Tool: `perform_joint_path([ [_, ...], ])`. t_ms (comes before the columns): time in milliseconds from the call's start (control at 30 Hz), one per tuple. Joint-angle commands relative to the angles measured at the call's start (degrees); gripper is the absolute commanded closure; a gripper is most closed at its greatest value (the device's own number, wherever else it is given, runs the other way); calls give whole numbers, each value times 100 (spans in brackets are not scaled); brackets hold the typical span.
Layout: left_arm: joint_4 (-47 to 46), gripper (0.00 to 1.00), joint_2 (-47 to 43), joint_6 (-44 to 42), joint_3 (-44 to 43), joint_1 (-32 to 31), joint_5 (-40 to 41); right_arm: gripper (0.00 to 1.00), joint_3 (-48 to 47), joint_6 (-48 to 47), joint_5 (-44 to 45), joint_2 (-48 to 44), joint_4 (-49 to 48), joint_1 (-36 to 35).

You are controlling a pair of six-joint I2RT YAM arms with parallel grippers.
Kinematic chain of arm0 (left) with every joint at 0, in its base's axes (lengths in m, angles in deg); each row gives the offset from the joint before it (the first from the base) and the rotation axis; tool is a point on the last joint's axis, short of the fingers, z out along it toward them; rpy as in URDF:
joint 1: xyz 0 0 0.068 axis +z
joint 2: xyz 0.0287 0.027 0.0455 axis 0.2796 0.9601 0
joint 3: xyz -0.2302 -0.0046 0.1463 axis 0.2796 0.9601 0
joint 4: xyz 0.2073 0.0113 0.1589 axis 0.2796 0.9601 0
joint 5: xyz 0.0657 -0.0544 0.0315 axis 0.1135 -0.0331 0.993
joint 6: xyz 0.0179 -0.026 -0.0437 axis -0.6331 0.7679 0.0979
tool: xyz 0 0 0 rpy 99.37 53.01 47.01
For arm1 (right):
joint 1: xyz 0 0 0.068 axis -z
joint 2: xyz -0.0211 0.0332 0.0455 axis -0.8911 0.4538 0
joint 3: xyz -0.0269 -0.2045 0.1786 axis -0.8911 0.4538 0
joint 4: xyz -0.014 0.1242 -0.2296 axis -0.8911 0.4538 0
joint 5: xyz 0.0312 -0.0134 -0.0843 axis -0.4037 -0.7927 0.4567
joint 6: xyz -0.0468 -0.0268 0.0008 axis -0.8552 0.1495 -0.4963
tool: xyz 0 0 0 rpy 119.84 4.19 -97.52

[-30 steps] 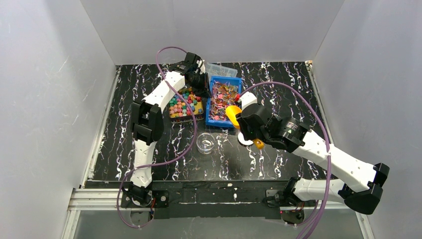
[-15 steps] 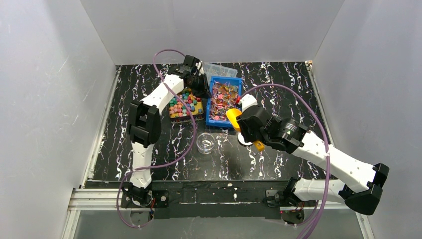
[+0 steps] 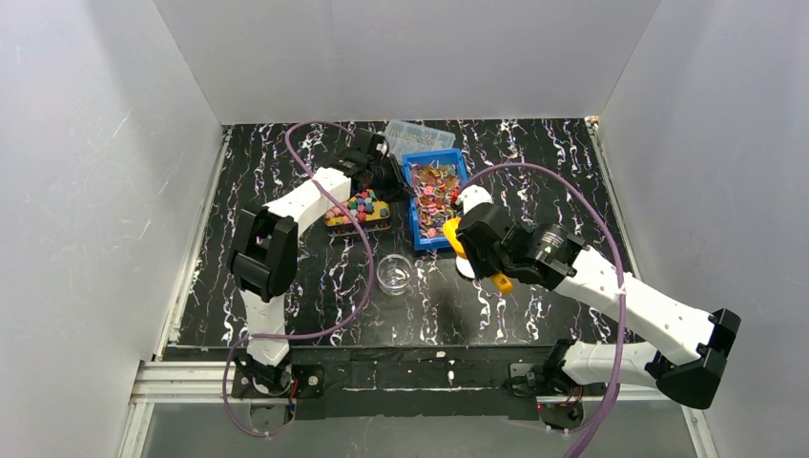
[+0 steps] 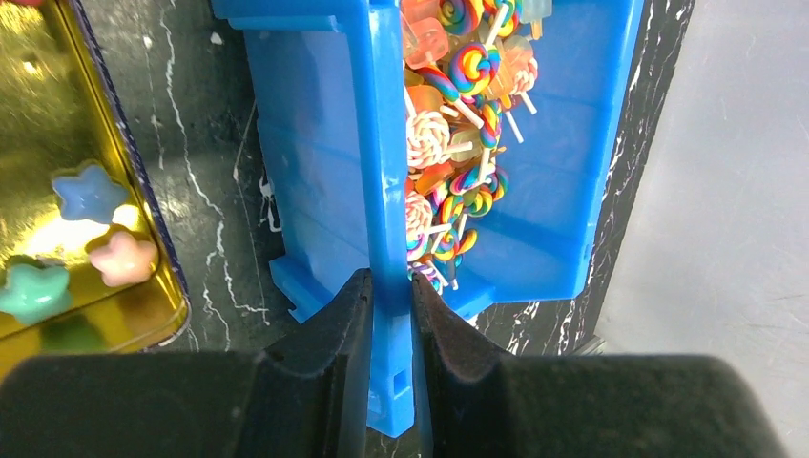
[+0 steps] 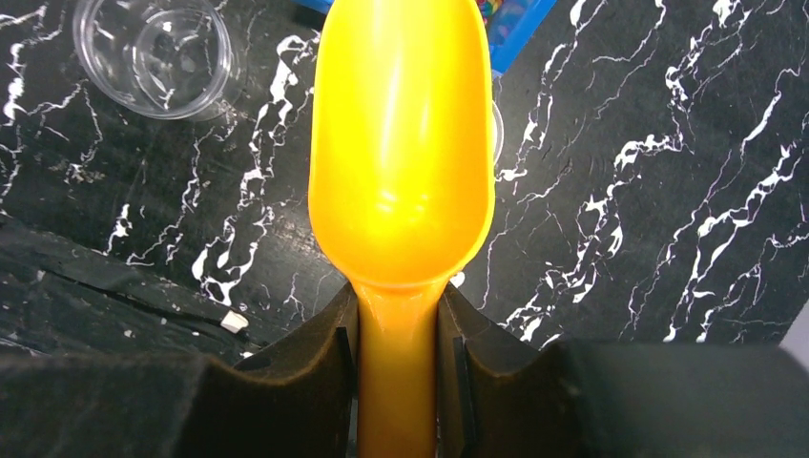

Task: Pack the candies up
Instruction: Move the storage box to the center of the board, then scoop the fake candies from the storage box.

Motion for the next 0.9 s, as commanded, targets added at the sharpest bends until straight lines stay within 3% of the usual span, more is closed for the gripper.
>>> perform_joint_path([
  [0,270,100,-474,332,491,-424,-90,99,-367,35,-7,153,344,82],
  [400,-330,100,-1563,765,1792,-719,463,99,-529,-164,-759,792,822,417],
  [867,-642,100,-1797,834,2127,-795,482,99,-666,-334,-1379,1518,1028,783],
])
